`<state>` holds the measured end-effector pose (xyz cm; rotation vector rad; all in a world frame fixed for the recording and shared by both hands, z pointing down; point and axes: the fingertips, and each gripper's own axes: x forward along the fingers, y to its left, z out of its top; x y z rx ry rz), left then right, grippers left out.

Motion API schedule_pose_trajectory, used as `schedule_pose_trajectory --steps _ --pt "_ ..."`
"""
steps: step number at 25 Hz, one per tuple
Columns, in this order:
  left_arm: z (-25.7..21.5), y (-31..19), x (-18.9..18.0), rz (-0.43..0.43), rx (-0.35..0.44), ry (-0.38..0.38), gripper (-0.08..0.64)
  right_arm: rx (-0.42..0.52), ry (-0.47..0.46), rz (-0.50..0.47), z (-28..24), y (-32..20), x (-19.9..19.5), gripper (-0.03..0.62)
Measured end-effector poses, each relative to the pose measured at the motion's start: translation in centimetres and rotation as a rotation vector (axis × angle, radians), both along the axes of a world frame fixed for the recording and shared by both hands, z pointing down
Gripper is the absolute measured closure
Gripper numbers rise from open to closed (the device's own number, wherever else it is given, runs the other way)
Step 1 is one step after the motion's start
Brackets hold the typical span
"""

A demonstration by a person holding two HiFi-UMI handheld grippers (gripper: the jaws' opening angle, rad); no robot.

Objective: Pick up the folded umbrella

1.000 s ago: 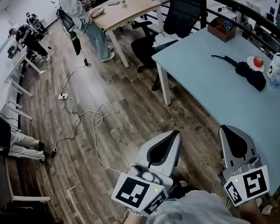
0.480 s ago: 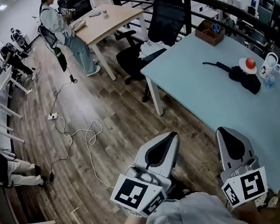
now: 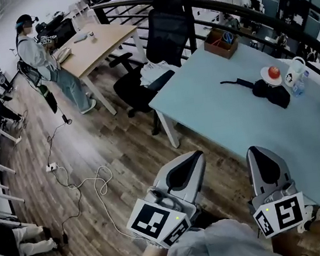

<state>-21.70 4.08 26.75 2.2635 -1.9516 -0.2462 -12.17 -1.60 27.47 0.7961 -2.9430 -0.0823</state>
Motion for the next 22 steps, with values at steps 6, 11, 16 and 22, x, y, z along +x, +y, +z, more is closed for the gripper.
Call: schedule_pose_trajectory --steps 6,11,16,22 --pt "0.1 -1.9 -2.8 0.101 0.012 -0.005 0.555 0.015 -0.008 0.107 0.0 -0.9 -2.1 0.592" --pt "0.4 -3.3 -3.3 0.199 0.023 0.002 0.555 0.031 0.003 0.219 0.3 -1.1 -1.8 0.592" --pt "1.1 -4.8 -2.3 0.293 0.011 0.028 0.555 0.022 0.039 0.326 0.6 -1.1 0.0 0.592" --pt "1.6 -6.5 -0.7 0.356 -0.015 0.052 0.555 0.006 0.062 0.404 0.6 -2.5 2.4 0.592"
